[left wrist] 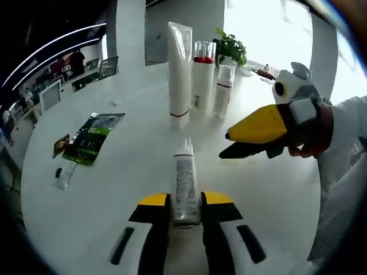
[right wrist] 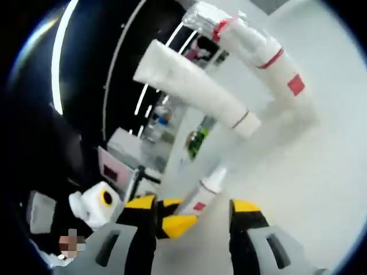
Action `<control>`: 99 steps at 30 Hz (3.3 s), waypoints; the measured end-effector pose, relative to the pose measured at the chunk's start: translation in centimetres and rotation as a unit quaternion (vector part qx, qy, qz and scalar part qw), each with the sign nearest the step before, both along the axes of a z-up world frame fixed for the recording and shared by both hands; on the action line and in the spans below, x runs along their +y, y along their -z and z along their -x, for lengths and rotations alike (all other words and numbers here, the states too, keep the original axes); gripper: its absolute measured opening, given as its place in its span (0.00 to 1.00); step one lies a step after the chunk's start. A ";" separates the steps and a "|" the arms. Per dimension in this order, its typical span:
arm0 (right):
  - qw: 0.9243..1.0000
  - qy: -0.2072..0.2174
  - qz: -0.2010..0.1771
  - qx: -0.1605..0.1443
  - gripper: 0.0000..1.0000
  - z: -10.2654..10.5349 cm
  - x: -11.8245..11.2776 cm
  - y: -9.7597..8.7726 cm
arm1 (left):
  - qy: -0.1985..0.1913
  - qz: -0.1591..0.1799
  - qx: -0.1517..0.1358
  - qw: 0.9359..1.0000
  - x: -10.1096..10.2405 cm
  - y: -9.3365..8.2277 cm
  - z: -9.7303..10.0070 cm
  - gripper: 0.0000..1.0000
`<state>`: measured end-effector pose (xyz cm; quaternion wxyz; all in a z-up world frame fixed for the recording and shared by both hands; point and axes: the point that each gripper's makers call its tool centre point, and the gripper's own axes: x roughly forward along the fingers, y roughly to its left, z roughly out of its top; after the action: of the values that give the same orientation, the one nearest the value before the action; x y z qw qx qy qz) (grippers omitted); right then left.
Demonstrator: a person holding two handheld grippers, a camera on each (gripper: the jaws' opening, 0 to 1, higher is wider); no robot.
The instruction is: Arrange the skincare products in the storage area until every visible bottle or jar stands upright without overlapping.
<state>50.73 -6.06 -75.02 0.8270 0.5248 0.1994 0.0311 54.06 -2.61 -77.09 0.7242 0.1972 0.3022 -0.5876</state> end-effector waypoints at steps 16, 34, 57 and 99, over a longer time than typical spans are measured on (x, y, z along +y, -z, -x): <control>0.995 0.060 -0.078 0.022 0.34 -2.3 -0.7 1.7 | -0.007 0.006 0.084 0.996 -0.2 -1.4 1.0 0.18; 0.987 0.090 -0.124 0.042 0.19 -2.9 -1.2 2.5 | 0.022 0.014 0.057 0.998 -0.1 -1.2 0.8 0.18; 0.898 0.037 0.427 -0.099 0.11 -0.8 -3.5 -7.9 | 0.052 0.085 -0.031 0.995 -5.3 -2.6 2.6 0.21; 0.818 0.090 0.567 -0.027 0.12 -1.4 -9.0 -6.2 | 0.055 0.089 -0.061 0.993 -12.8 0.5 0.0 0.18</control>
<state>52.09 -15.08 -68.78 0.9824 -0.0221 0.1114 -0.1484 54.01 -15.43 -77.58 0.7228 0.1837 0.1926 -0.6377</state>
